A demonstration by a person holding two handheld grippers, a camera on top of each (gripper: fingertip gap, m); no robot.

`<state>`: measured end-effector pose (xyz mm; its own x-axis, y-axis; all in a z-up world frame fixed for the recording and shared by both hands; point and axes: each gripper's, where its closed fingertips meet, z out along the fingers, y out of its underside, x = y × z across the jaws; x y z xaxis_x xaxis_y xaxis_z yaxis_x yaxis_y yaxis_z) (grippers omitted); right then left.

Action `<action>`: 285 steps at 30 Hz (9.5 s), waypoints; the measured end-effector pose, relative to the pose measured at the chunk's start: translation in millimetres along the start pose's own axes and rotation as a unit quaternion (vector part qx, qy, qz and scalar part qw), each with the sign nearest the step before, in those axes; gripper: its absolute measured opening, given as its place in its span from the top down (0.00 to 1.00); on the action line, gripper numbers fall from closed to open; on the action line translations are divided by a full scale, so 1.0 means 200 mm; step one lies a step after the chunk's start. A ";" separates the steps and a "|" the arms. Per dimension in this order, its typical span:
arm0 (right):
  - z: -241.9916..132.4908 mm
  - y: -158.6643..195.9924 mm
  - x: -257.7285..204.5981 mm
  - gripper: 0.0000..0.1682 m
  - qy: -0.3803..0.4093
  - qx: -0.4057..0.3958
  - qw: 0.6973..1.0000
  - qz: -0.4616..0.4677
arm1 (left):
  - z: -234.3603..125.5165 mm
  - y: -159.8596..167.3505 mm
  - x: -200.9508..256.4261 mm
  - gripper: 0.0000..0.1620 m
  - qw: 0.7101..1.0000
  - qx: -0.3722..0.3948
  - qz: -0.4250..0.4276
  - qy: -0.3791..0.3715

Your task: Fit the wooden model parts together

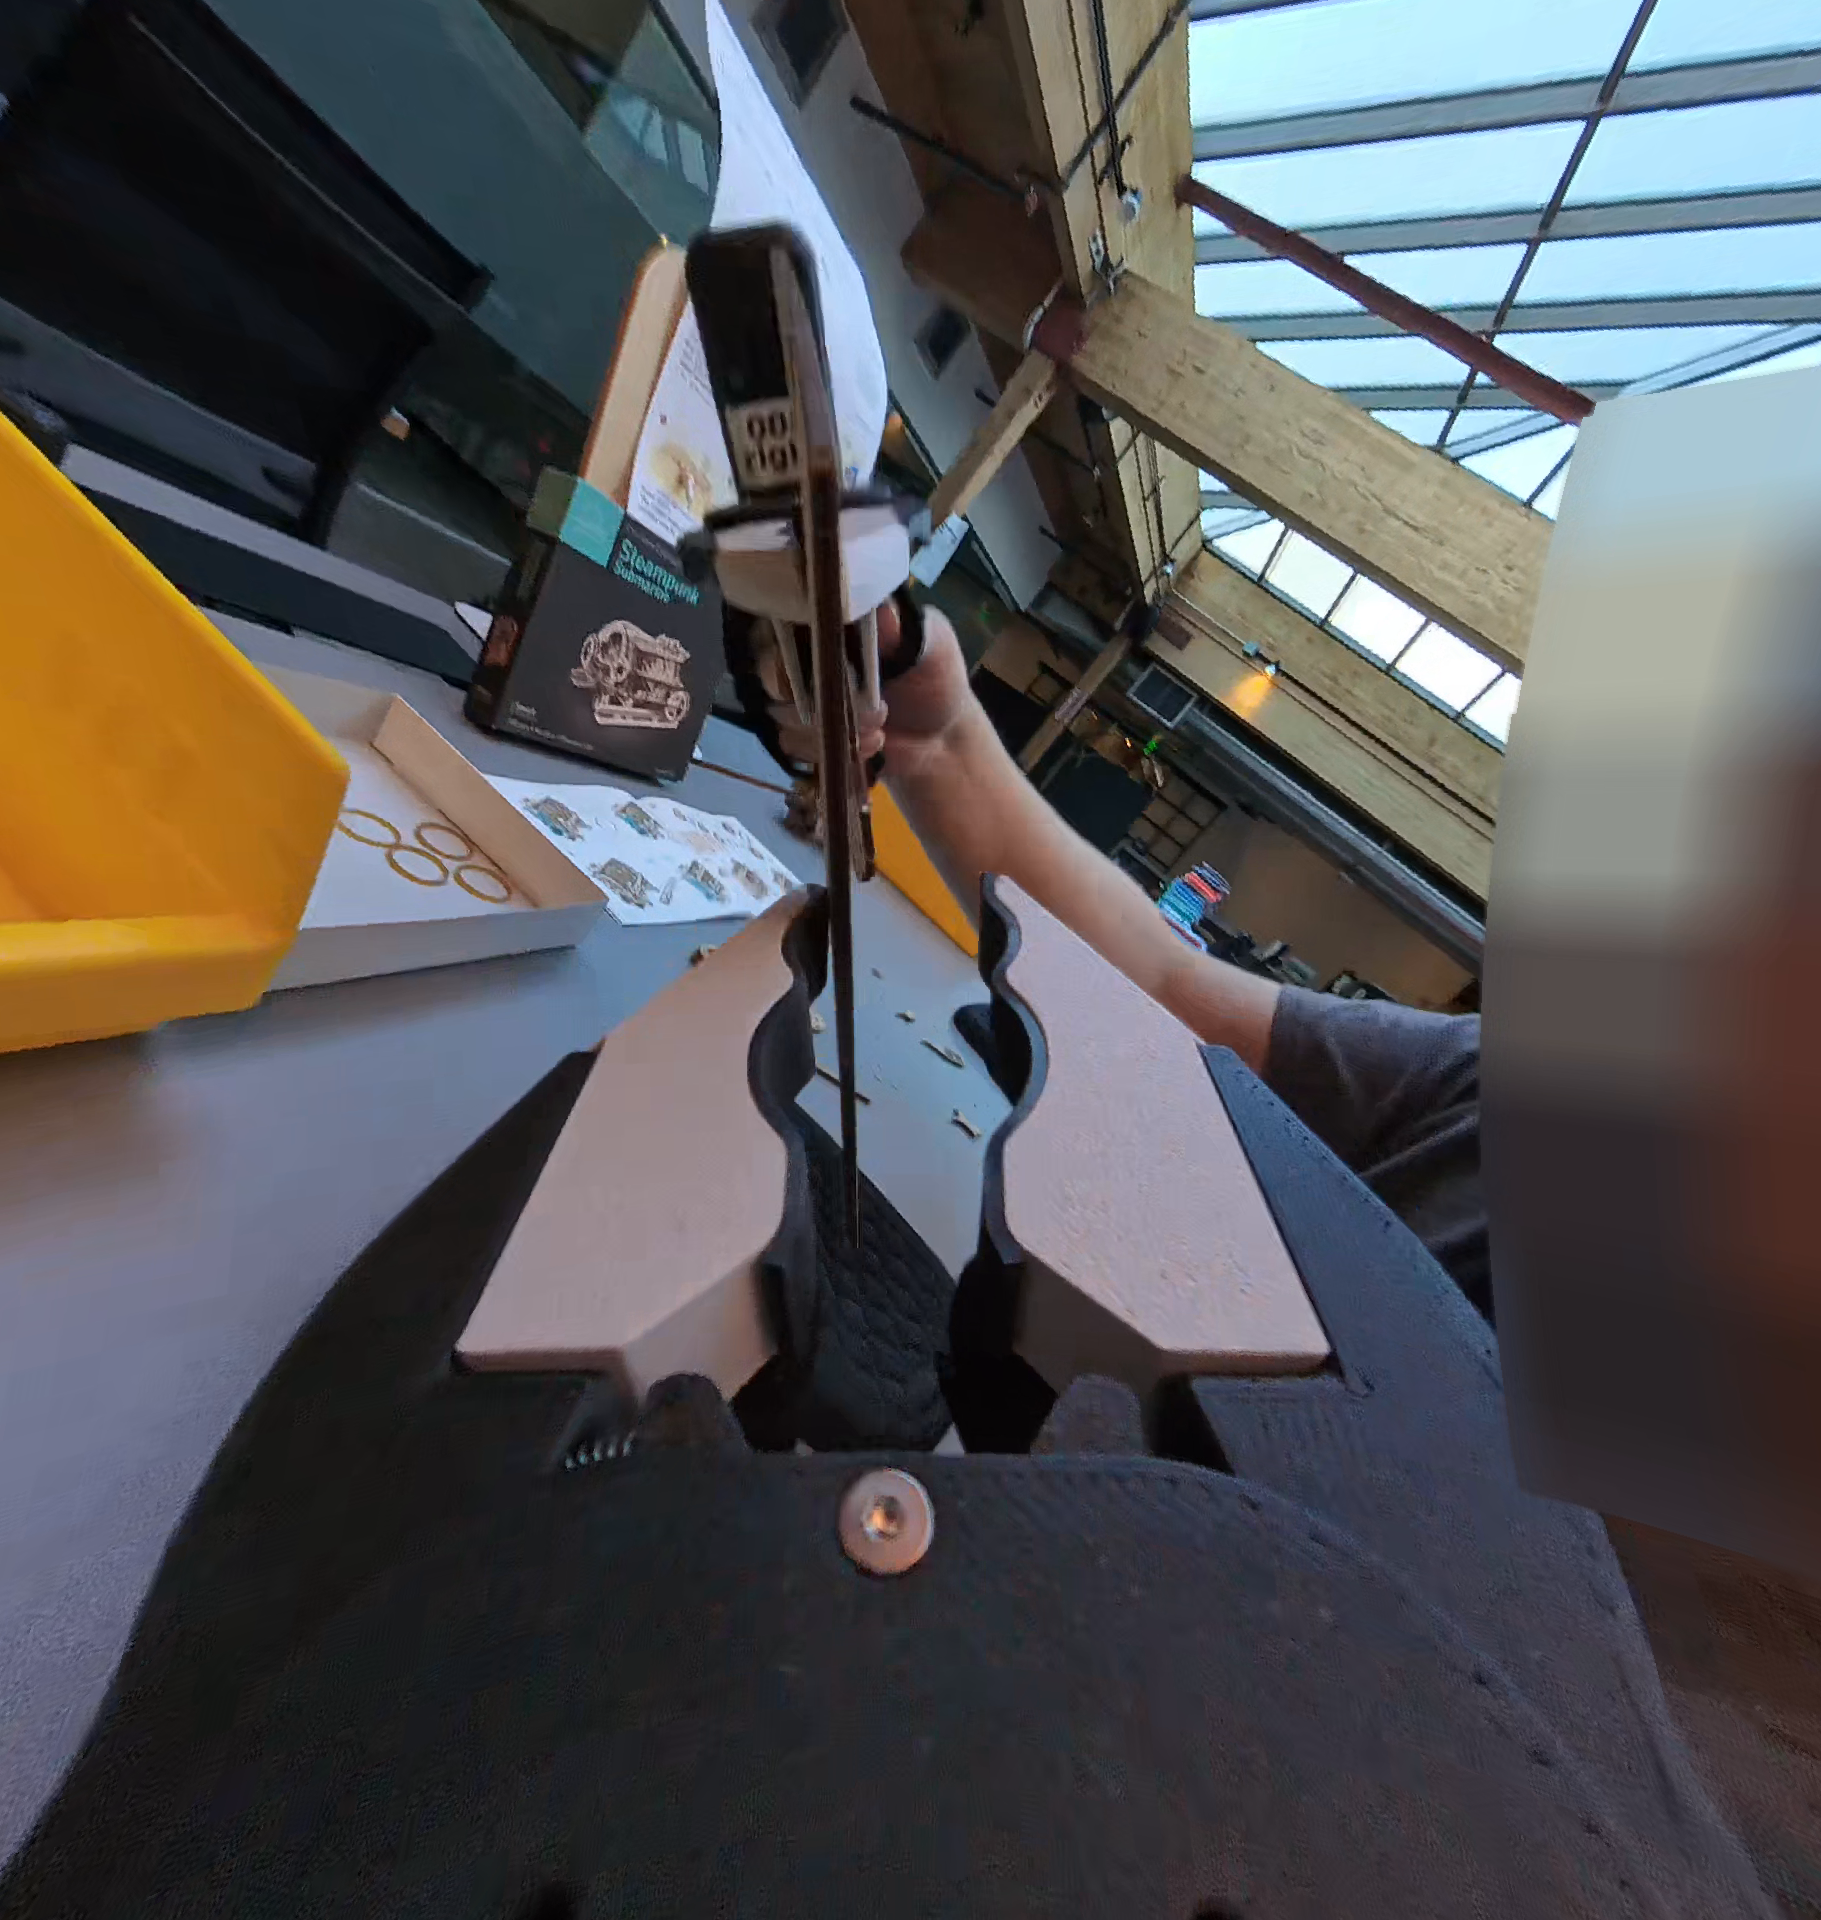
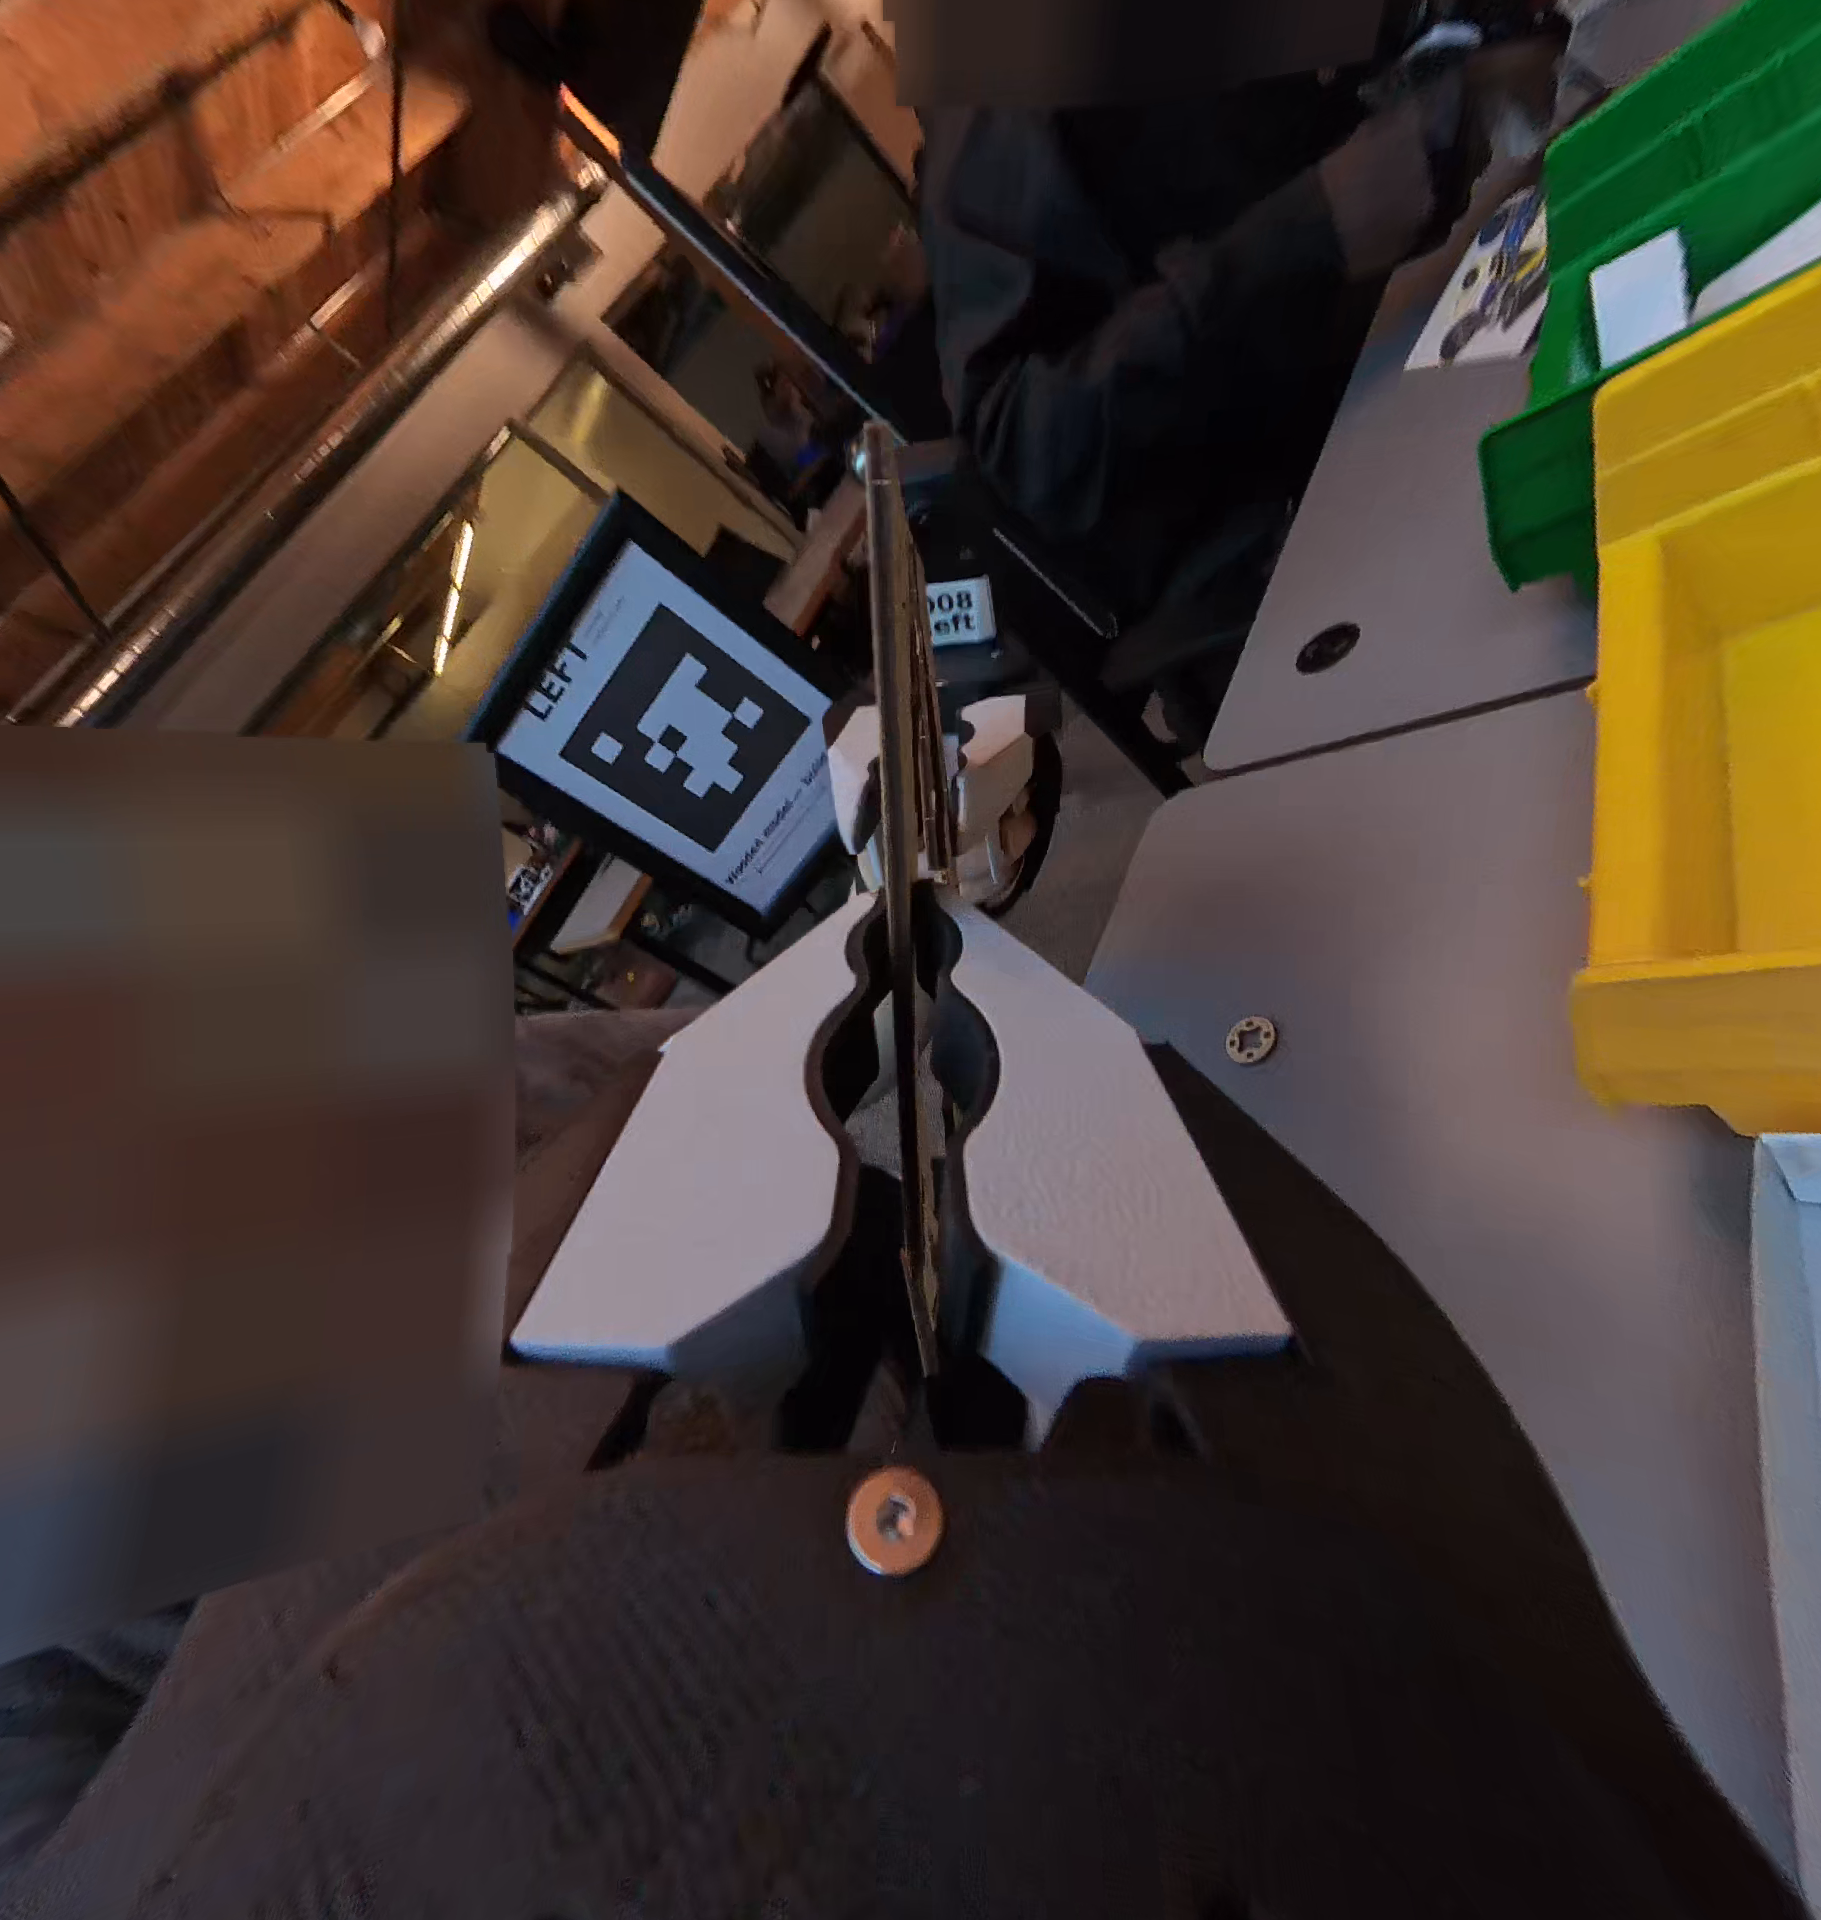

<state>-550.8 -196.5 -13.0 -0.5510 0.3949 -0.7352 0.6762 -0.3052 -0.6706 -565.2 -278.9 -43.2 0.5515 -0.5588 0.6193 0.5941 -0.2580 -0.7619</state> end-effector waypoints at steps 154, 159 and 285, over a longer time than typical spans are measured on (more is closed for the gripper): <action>0.29 0.20 0.01 1.00 -0.044 0.335 0.937 -0.086 | 0.10 0.04 -0.04 0.99 0.976 0.159 0.118 -0.092; 0.24 0.18 0.01 1.00 -0.055 0.361 0.928 -0.071 | 0.10 0.07 -0.04 0.95 0.981 0.145 0.103 -0.076; 0.32 0.29 0.18 1.00 0.000 0.354 0.935 -0.032 | 0.08 0.14 -0.18 0.99 0.967 0.210 0.085 -0.119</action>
<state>-562.9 -255.1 -84.3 -0.5790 0.4326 -0.6911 0.1482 -0.7777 -0.6109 -558.6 -254.0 -83.7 0.7513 -0.3555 0.5561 0.6411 0.1928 -0.7429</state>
